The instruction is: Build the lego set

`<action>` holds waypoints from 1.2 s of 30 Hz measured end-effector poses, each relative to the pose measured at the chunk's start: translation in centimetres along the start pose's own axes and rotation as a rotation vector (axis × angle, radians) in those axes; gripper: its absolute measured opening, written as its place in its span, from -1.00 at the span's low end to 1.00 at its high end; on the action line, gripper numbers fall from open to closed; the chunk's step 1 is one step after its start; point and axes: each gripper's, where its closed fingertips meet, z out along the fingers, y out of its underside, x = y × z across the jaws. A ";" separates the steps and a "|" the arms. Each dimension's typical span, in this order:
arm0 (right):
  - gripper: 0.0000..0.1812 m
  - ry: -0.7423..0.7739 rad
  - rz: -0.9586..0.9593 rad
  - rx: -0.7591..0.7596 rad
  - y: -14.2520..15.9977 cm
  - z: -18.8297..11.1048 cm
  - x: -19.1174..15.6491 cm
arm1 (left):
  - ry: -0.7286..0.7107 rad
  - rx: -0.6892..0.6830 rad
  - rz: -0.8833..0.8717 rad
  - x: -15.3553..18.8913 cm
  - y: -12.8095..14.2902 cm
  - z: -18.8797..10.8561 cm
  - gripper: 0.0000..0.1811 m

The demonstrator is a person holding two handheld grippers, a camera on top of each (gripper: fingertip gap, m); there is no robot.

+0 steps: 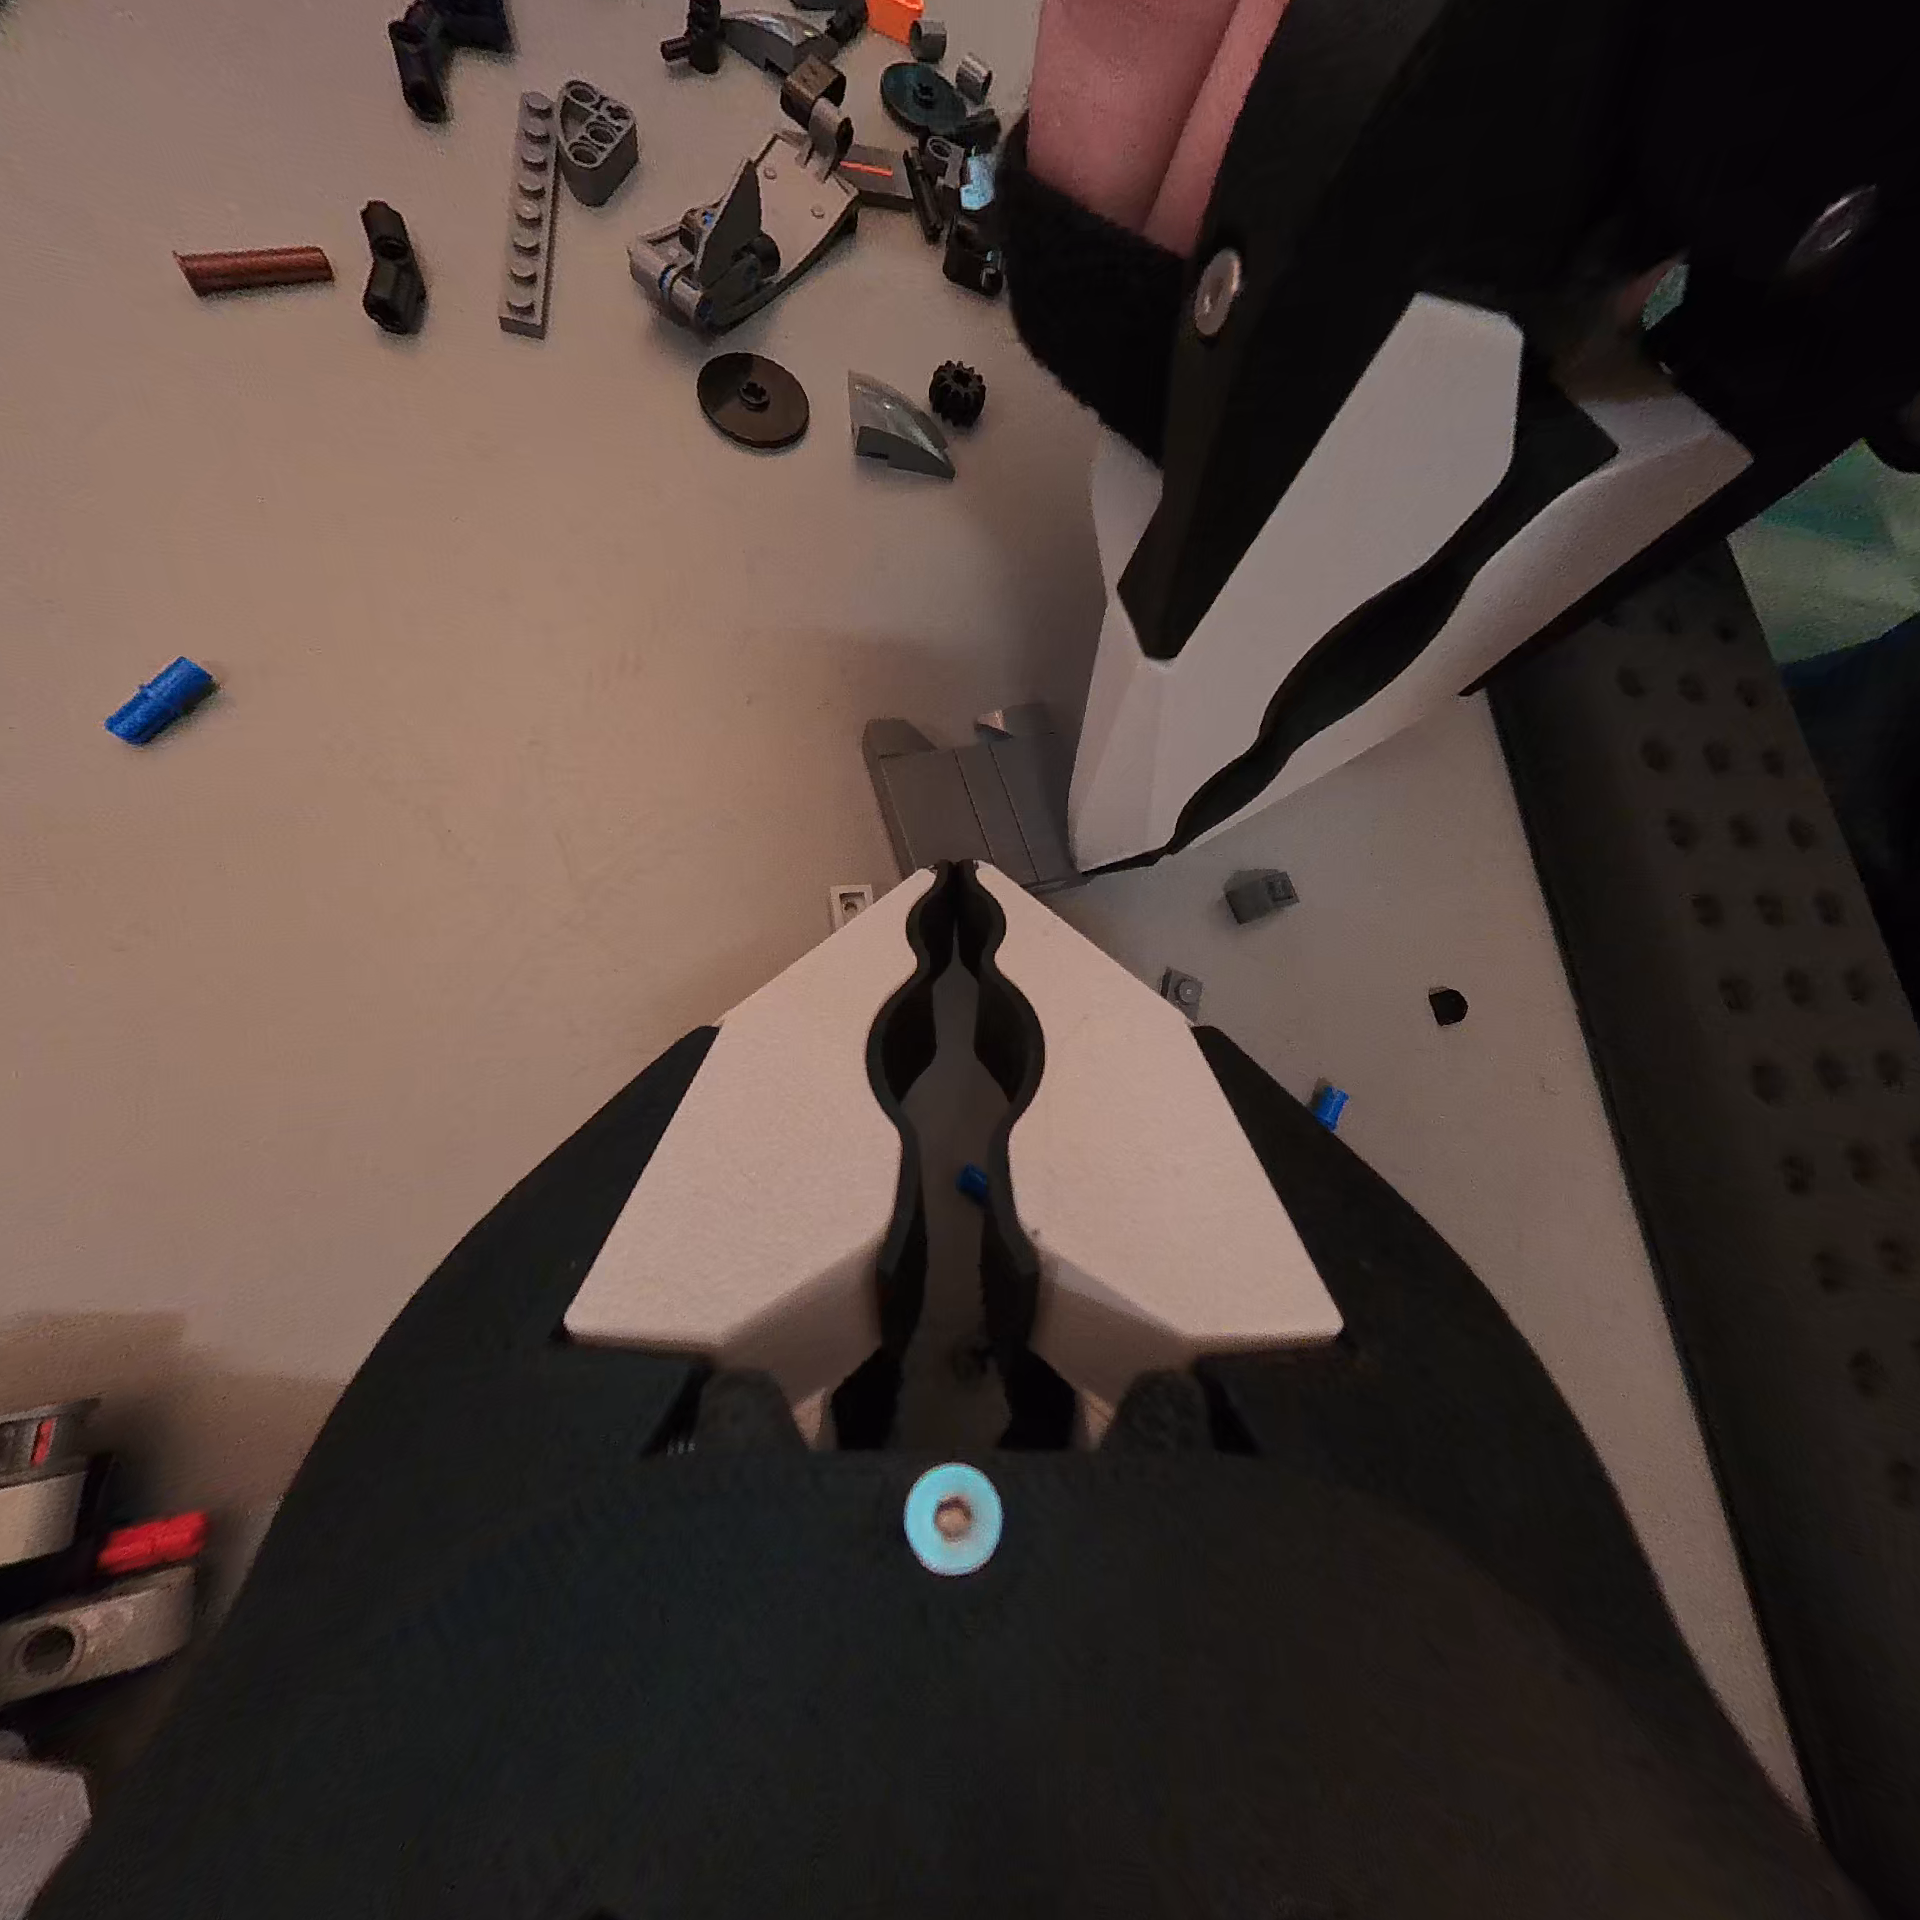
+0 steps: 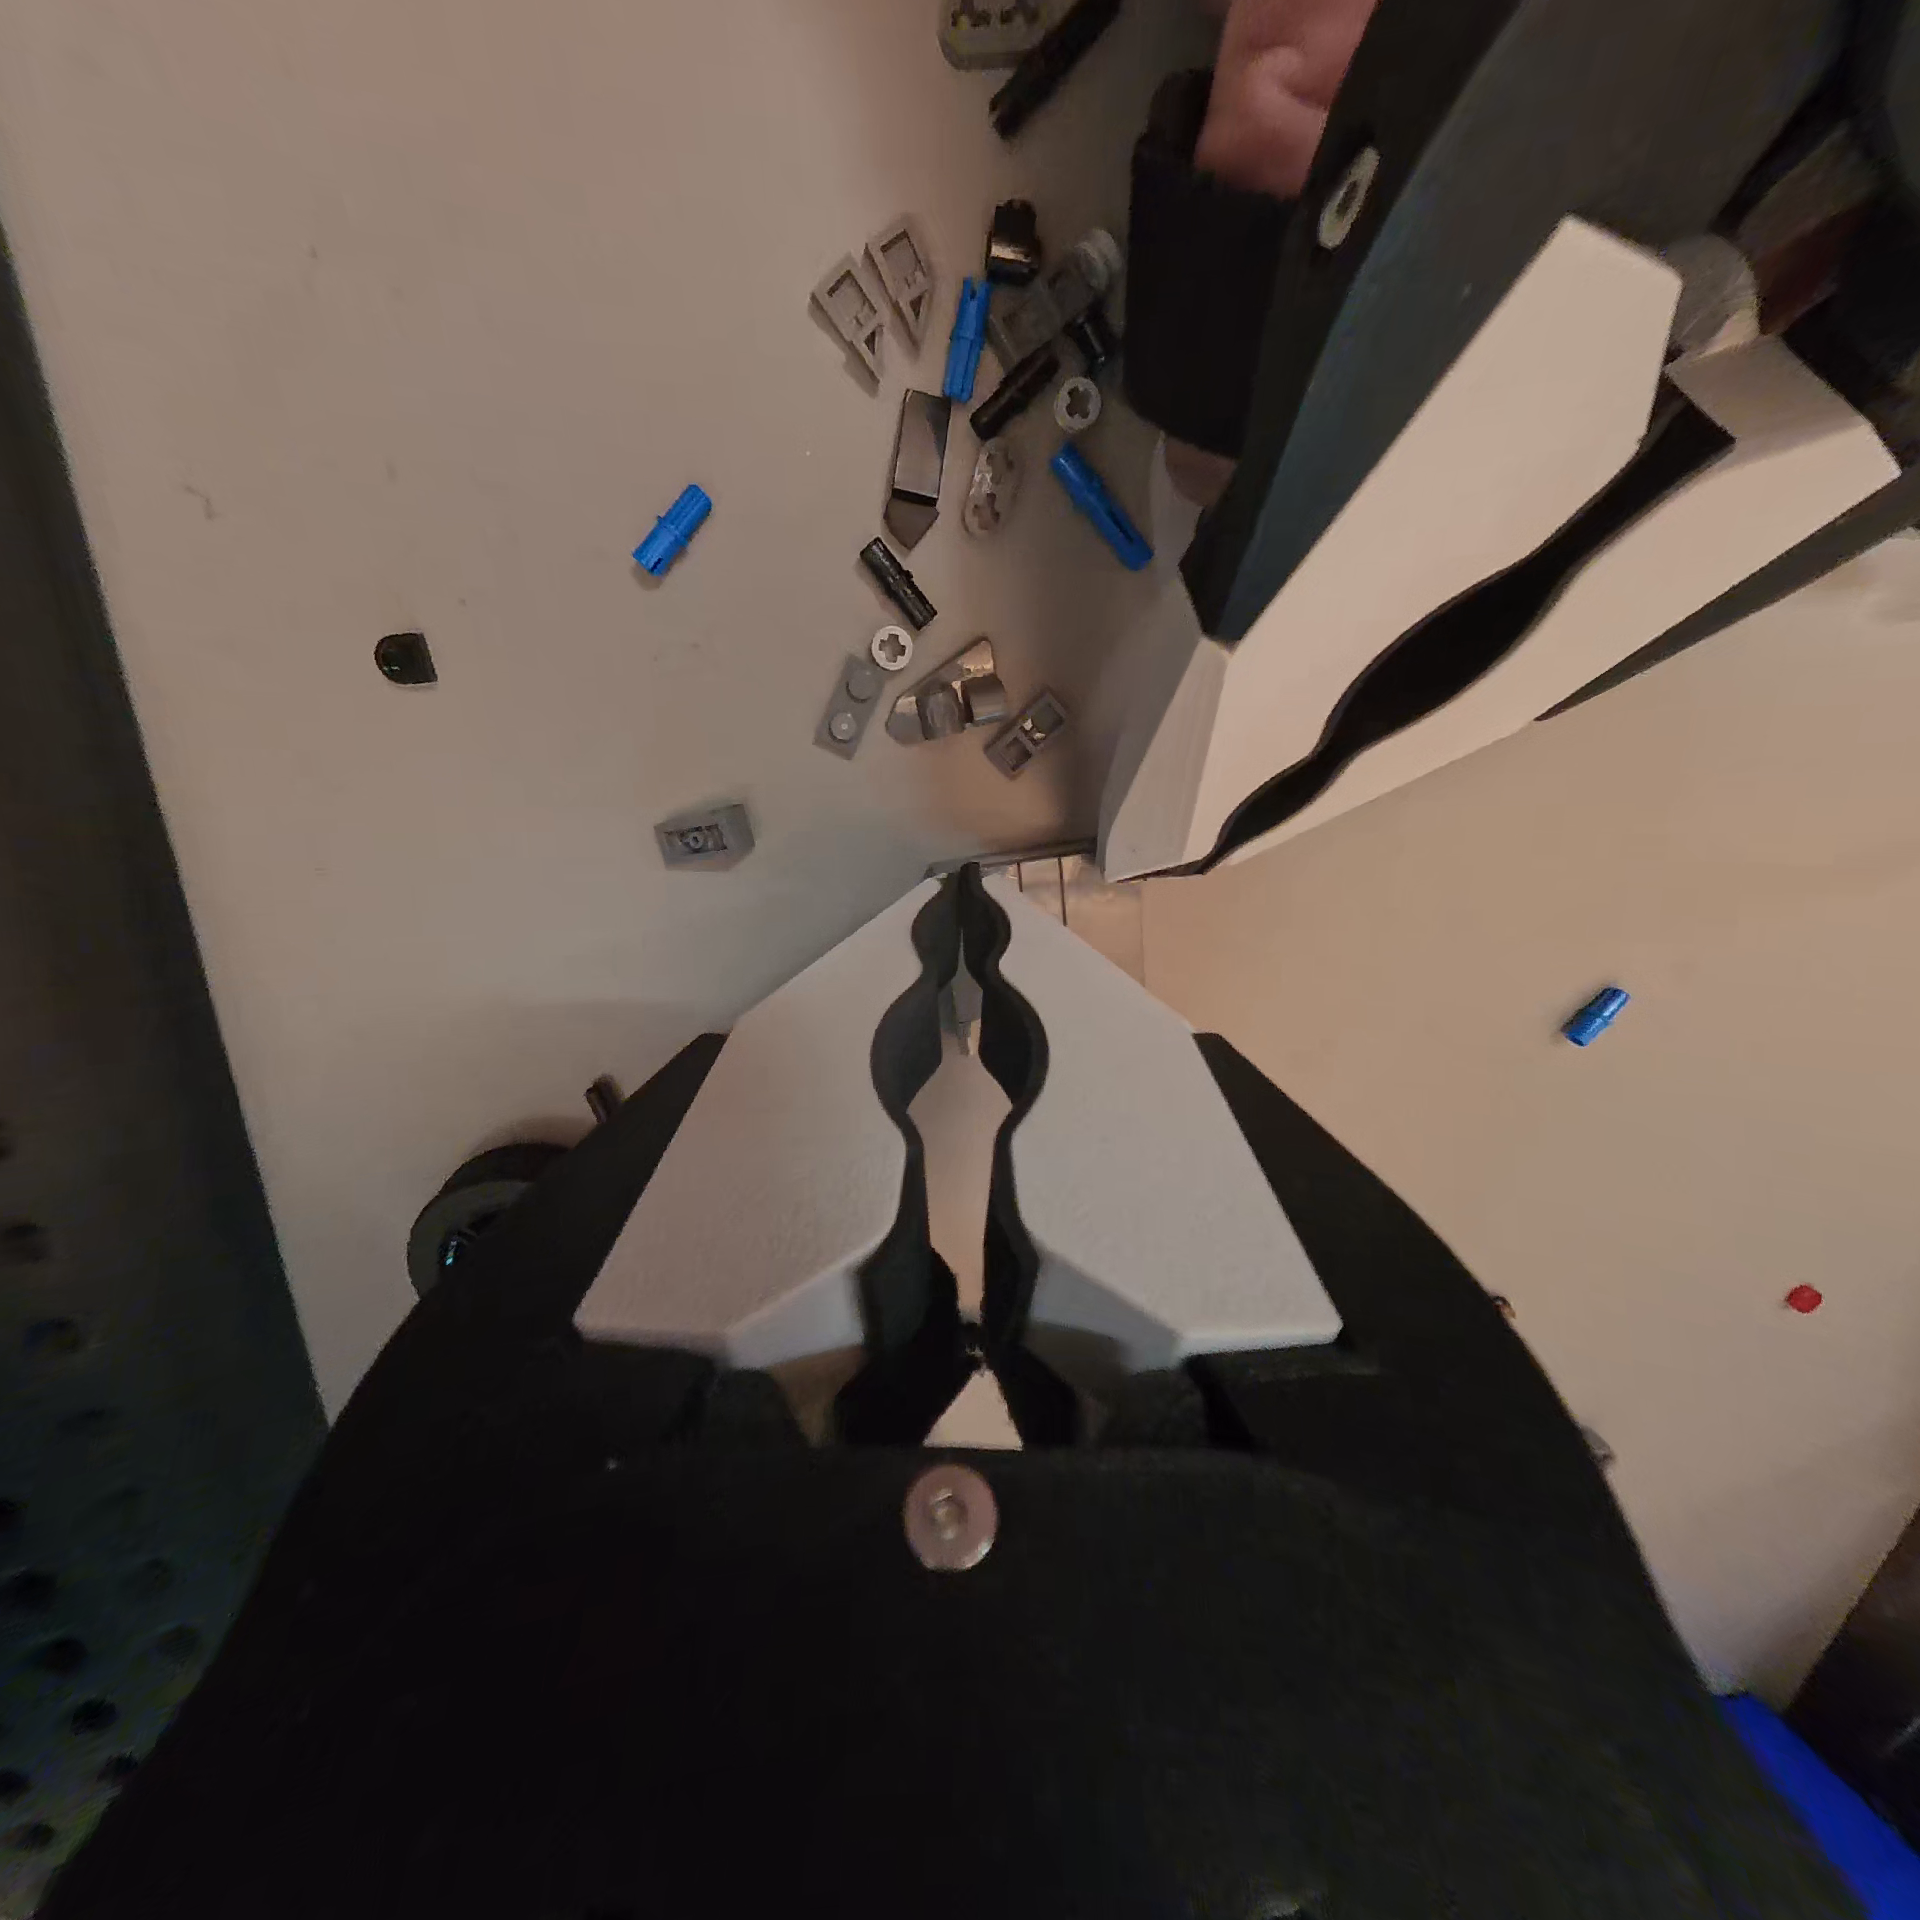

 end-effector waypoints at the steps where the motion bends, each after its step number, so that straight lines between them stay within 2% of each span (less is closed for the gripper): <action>1: -1.00 -0.002 -0.003 0.002 0.0 0.0 -0.1 | 0.001 0.002 0.003 0.0 0.0 0.0 -1.00; 13: -1.00 -0.063 0.009 -0.026 -0.1 0.1 -0.1 | 0.007 0.019 -0.025 0.0 0.1 0.1 -1.00; 16: -1.00 -0.071 0.034 0.028 -0.2 0.0 0.2 | 0.003 0.014 -0.029 0.0 -0.1 0.2 -1.00; 18: -1.00 -0.065 0.077 0.077 -0.2 -0.7 0.8 | -0.066 -0.003 -0.045 -1.0 -0.2 0.1 -1.00; 22: -1.00 -0.022 0.111 0.076 0.5 -1.9 2.0 | 0.031 0.080 -0.092 -0.4 -1.1 -0.8 -1.00; 26: -1.00 -0.012 0.144 0.104 0.7 -2.1 2.7 | 0.002 0.116 -0.101 -1.3 -1.1 -1.9 -1.00; 30: -0.92 0.014 0.091 0.089 0.4 -1.0 2.6 | -0.014 0.161 -0.115 -1.8 -1.7 -2.3 -1.00; 32: -0.99 0.011 0.092 0.089 0.1 -0.6 2.7 | -0.002 0.122 -0.124 -1.6 -1.2 -2.0 -1.00; 36: -1.00 0.009 0.116 0.116 -0.4 -0.2 3.5 | -0.008 0.059 -0.108 -1.4 -0.4 -1.6 -1.00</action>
